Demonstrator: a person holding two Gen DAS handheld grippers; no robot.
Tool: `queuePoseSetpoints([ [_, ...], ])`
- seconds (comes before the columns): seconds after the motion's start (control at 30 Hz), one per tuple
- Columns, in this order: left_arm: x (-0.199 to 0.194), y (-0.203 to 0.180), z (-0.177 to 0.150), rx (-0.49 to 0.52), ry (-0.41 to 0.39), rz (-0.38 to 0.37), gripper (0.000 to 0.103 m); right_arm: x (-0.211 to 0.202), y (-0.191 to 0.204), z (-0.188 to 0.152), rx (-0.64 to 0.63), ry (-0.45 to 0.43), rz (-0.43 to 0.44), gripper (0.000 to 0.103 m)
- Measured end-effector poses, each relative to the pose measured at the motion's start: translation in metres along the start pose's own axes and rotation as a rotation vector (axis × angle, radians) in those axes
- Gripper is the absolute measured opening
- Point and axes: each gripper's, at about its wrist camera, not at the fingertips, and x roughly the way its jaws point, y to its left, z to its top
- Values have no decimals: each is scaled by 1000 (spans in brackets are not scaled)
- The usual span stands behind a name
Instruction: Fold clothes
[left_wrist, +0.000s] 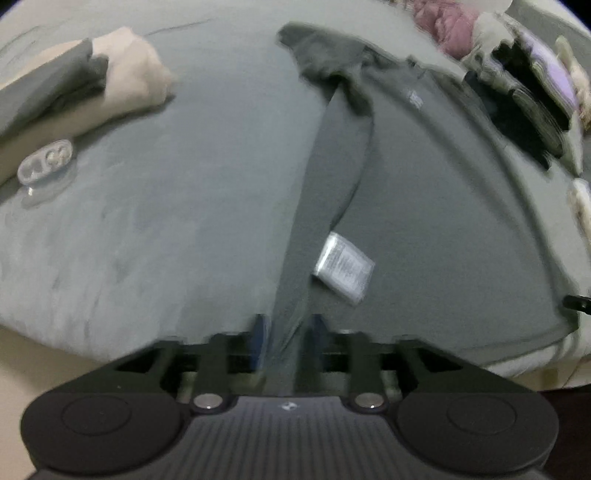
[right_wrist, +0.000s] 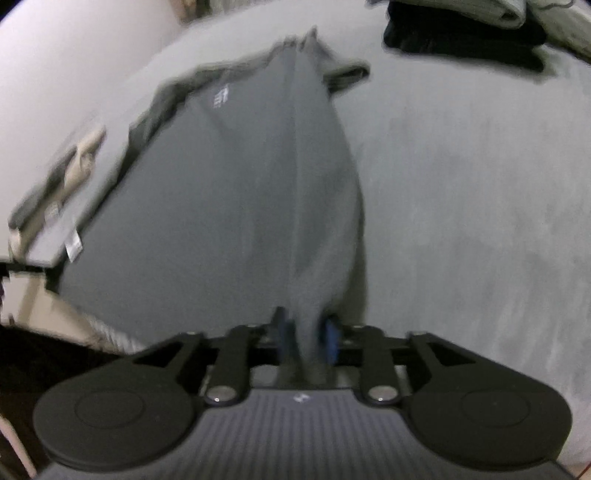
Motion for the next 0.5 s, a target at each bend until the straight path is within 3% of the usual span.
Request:
queuePoseSetpoints([
  [0.1,-2,-5,26,-3,-63,-11,55,5,-16,31,98,-64,13,48],
  [0.3,44,-8,99,-145,-117,-86,58,49,-22,89,159,-159,-22,50],
  [0.5,103,-17,160,-170,-118,-100,58,116,-16,137,-29,-192,-247,50],
])
